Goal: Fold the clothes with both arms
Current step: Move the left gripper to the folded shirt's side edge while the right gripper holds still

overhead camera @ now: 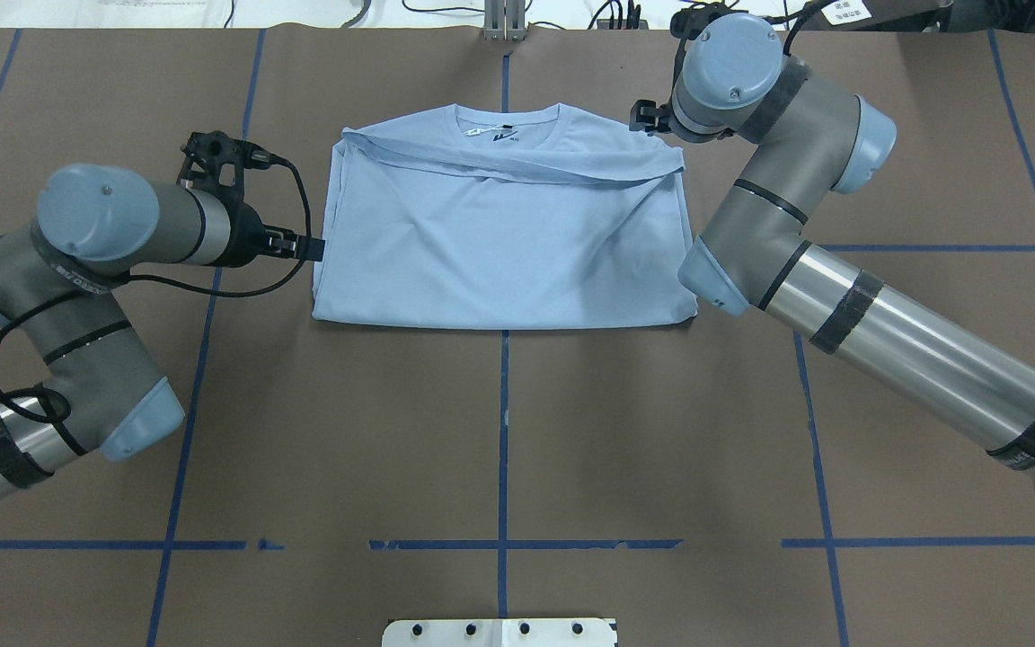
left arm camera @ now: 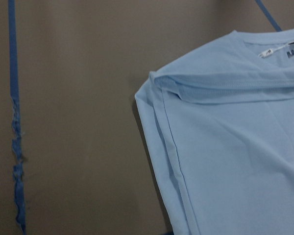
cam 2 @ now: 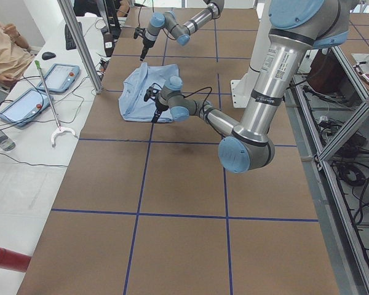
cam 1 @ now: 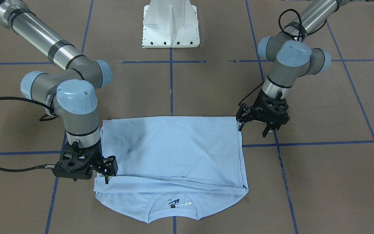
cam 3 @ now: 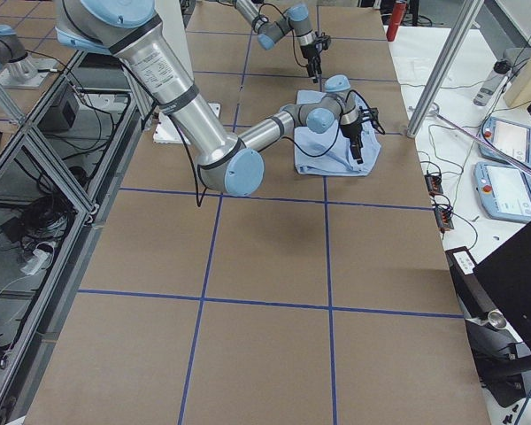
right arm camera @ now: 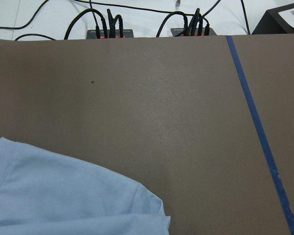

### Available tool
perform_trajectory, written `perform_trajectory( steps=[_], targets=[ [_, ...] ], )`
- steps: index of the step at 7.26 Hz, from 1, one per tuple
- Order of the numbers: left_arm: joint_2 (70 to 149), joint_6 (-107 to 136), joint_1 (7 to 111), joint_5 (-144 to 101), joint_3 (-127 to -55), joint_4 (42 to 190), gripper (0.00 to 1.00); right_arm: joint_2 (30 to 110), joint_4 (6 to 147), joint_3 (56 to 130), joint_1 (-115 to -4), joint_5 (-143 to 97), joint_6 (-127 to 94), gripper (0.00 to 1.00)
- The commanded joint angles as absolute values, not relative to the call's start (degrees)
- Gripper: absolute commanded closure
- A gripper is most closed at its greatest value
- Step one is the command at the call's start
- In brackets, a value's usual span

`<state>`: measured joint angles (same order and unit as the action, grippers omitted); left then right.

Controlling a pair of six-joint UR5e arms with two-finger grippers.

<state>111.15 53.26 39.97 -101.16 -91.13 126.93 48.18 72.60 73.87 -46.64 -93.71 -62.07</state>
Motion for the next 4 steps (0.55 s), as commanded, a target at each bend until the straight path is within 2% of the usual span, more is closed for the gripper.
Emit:
perform_trajectory(
  steps=[1, 4],
  targets=[
    [110.3, 55.9, 36.7, -99.4, -91.2, 127.0, 0.52, 48.3, 72.6, 73.9, -46.7, -93.6, -62.1, 0.0],
    [110.5, 56.2, 36.2, -99.4, -91.4, 127.0, 0.54, 48.3, 72.6, 73.9, -46.6, -93.6, -62.0, 0.0]
  ],
)
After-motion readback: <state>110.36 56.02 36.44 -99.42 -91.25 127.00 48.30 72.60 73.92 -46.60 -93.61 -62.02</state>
